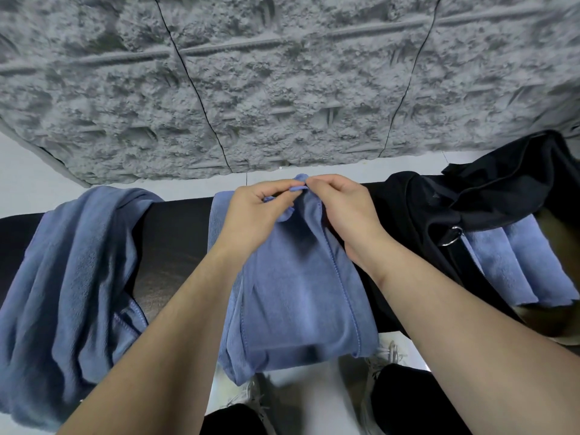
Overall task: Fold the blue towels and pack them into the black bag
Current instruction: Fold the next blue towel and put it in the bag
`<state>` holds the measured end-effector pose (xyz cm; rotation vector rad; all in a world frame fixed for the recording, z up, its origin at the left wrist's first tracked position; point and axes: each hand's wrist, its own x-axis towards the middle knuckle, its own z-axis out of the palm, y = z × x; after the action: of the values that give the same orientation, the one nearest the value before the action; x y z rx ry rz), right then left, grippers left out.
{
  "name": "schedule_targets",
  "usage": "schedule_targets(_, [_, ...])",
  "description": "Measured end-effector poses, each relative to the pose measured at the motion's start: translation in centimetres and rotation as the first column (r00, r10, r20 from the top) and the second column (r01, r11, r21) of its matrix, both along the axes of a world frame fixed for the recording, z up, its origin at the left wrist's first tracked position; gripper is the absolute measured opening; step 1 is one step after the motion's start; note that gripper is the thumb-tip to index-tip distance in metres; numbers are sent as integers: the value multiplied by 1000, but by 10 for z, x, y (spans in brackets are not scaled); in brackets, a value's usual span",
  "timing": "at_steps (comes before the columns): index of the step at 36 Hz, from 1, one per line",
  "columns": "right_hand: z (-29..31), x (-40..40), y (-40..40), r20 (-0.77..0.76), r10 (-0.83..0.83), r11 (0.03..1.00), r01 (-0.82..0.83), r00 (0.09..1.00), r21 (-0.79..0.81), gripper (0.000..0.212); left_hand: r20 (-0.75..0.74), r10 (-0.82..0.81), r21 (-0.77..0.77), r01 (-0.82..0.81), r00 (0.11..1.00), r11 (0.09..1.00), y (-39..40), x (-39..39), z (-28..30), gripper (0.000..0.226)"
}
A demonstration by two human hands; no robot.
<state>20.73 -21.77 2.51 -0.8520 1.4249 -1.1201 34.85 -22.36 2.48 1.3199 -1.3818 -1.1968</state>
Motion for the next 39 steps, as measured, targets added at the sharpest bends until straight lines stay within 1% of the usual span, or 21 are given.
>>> schedule_targets(2, [-1, 2, 0, -43, 11, 1000, -11, 999, -4, 12, -33, 25, -4, -25, 999, 1000, -2, -1, 0, 20])
schedule_targets(4, [-1, 2, 0, -23, 37, 999, -37, 999, -13, 13, -50, 40, -6, -40, 998, 999, -3, 0, 0, 21])
schedule_targets(6, [-1, 3, 1, 28, 91, 995, -89, 995, -40, 10, -37, 50, -6, -51, 998, 999, -3, 0, 0, 21])
schedule_targets(8, [-1, 4, 3, 11, 158, 985, -157, 987, -75, 3, -24, 70, 0, -70, 997, 998, -3, 0, 0, 20])
schedule_targets(9, [-1, 5, 3, -10, 164, 983, -164, 986, -85, 4, -20, 82, 6, -82, 996, 997, -4, 1, 1, 18])
schedule_targets(10, [-2, 6, 3, -27, 149, 984, -150, 989, -91, 4, -15, 94, 19, -94, 995, 995, -4, 3, 1, 16])
schedule_targets(12, [-3, 6, 0, -69, 67, 994, -73, 995, -82, 3, 15, 111, 58, -111, 994, 992, -6, 8, -1, 17])
schedule_targets(15, [-4, 4, -4, -145, -37, 999, 37, 989, -2, 5, 97, 155, 131, -167, 983, 977, -8, 18, -5, 21])
schedule_targets(18, [-7, 7, -8, -149, -67, 996, 75, 987, 50, 5, 259, 242, 177, -292, 935, 940, -9, 34, -9, 26])
schedule_targets(21, [-6, 14, -9, -130, -53, 998, 59, 990, 37, 17, 389, 279, 127, -351, 878, 928, -9, 57, -16, 15])
schedule_targets(23, [-6, 15, -8, -193, -21, 1000, 23, 981, 5, 27, 447, 284, 110, -368, 848, 923, -9, 69, -23, 13])
schedule_targets(25, [-7, 17, -6, -307, 2, 999, -16, 952, -45, 33, 431, 345, 124, -434, 834, 892, -8, 79, -31, 13])
schedule_targets(27, [-6, 21, -5, -403, 24, 996, -58, 915, -72, 34, 394, 423, 122, -502, 816, 856, -7, 85, -37, 18])
schedule_targets(29, [-8, 25, -5, -480, 49, 991, -102, 876, -86, 34, 382, 464, 113, -539, 799, 835, -7, 88, -42, 22])
schedule_targets(31, [-8, 28, -5, -559, 81, 986, -147, 825, -74, 32, 371, 476, 92, -541, 797, 836, -7, 89, -44, 24])
schedule_targets(33, [-8, 30, -4, -630, 126, 982, -185, 766, -28, 30, 352, 460, 77, -515, 815, 854, -9, 89, -44, 24])
schedule_targets(34, [-10, 32, -4, -646, 151, 979, -202, 748, -5, 32, 327, 455, 98, -508, 828, 856, -10, 88, -43, 24])
schedule_targets(36, [-13, 35, -5, -640, 198, 971, -238, 742, 25, 37, 248, 442, 173, -489, 862, 855, -10, 83, -41, 23])
schedule_targets(37, [-13, 36, -5, -625, 216, 967, -252, 750, 33, 40, 218, 434, 183, -474, 874, 862, -9, 80, -40, 22])
schedule_targets(39, [-12, 38, -5, -590, 252, 959, -278, 767, 48, 42, 187, 404, 144, -431, 896, 891, -6, 72, -37, 19])
